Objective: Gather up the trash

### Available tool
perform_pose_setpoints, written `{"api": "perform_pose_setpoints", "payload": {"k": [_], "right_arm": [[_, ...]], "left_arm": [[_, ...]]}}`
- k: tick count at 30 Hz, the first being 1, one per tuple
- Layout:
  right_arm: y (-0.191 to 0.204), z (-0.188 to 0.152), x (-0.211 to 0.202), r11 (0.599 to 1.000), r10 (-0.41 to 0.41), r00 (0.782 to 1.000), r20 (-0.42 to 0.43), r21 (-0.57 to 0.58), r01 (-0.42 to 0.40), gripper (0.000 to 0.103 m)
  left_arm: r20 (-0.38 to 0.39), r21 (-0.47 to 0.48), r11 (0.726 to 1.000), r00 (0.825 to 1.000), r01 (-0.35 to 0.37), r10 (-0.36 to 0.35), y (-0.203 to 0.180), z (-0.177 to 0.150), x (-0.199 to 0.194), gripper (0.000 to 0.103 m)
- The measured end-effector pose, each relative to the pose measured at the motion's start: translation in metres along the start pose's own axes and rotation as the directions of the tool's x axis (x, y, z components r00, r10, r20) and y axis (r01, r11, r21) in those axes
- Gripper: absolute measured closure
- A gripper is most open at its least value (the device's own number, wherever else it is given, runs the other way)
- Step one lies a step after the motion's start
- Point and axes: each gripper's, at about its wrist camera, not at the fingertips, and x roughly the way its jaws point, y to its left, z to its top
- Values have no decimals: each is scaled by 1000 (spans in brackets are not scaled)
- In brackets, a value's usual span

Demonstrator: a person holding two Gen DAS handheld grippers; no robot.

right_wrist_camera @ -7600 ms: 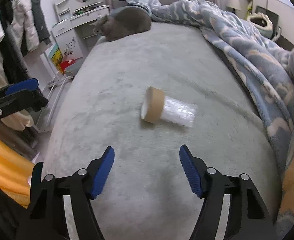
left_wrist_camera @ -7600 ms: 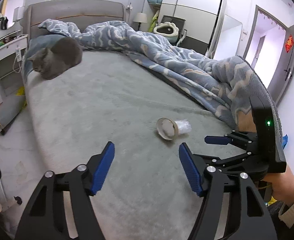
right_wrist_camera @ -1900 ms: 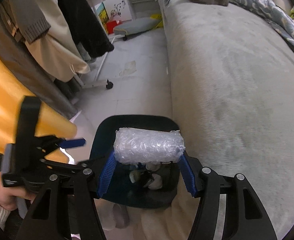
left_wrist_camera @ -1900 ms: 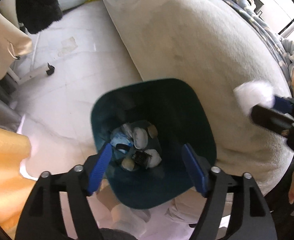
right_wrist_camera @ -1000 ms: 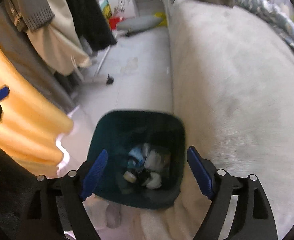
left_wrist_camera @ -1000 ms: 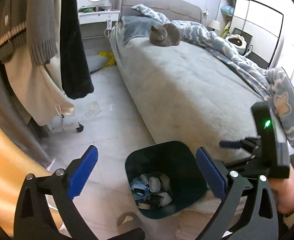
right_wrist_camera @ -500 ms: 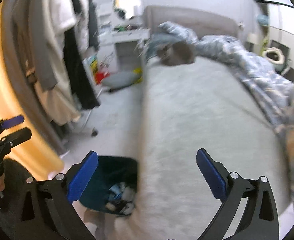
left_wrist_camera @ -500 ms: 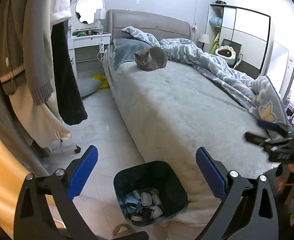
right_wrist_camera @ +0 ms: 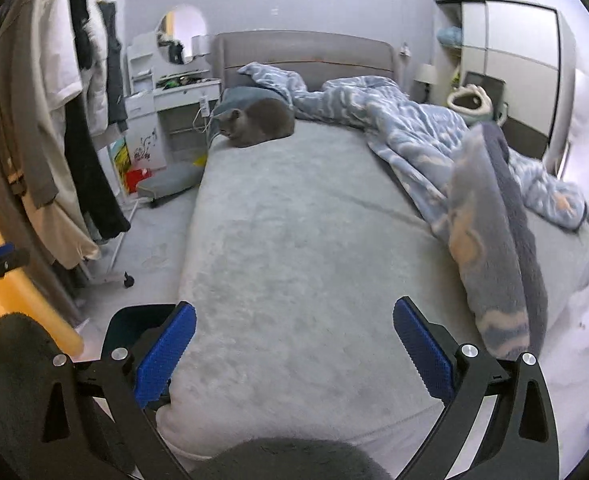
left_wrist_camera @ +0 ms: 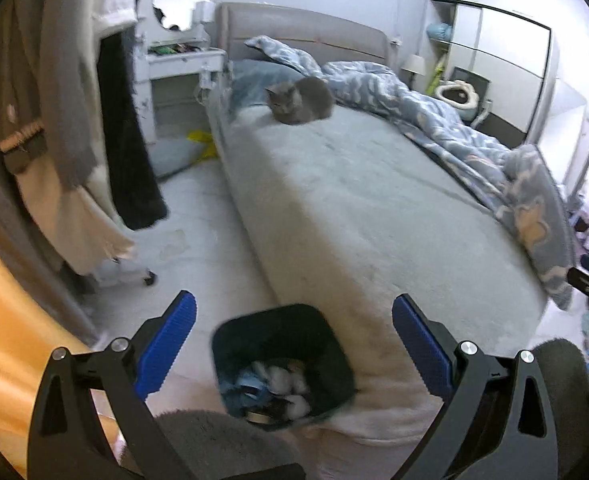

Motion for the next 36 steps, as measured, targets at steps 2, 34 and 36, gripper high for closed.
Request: {"api": "perform_pose_setpoints", "payload": {"k": [2, 34, 36], "right_arm": [[-2, -4, 3, 1000, 9, 1000, -17, -11, -10, 3], [2, -9, -2, 995, 92, 996, -2, -35, -92, 3], [2, -9, -2, 995, 91, 996, -3, -34, -91, 3]], "left_arm": [[4, 10, 1000, 1000, 9, -9, -3, -6, 4, 3], [-4, 15, 999, 999, -33, 33, -10, -13, 12, 3], [-7, 6, 1000, 1000, -31, 31, -6, -12, 12, 3]]}}
